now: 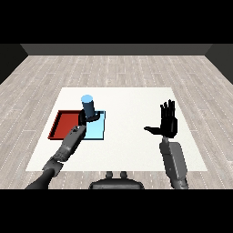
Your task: Pick the blue can and put it in the blue box
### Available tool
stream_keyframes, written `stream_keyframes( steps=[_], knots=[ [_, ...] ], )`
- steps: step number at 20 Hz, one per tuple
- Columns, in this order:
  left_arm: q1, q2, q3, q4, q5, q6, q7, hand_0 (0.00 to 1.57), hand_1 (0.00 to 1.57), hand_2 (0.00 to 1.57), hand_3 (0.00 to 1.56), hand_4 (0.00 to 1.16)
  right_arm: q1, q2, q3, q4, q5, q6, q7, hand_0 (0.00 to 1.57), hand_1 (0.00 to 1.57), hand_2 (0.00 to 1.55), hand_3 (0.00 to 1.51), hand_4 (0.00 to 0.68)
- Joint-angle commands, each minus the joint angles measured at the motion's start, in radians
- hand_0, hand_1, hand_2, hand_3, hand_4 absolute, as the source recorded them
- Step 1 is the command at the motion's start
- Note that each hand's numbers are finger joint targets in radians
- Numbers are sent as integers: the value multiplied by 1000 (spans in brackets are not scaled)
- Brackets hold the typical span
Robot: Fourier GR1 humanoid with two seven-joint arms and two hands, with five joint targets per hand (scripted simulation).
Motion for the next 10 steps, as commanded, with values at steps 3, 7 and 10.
stream_keyframes(
  steps=[3,7,10],
  knots=[
    [-126,8,47,304,-26,-35,74,1571,1571,1571,1485,1055,-40,-4,-22,92,12,12,-18,0,0,0,0,0],
    [-162,-51,45,440,-56,9,120,1571,1571,1531,1392,992,-63,23,-20,131,4,3,-11,0,0,0,0,0],
    [-131,-36,26,529,-86,12,127,1510,1510,1396,1182,900,-50,-14,-49,128,-13,35,-8,0,0,0,0,0]
  ],
)
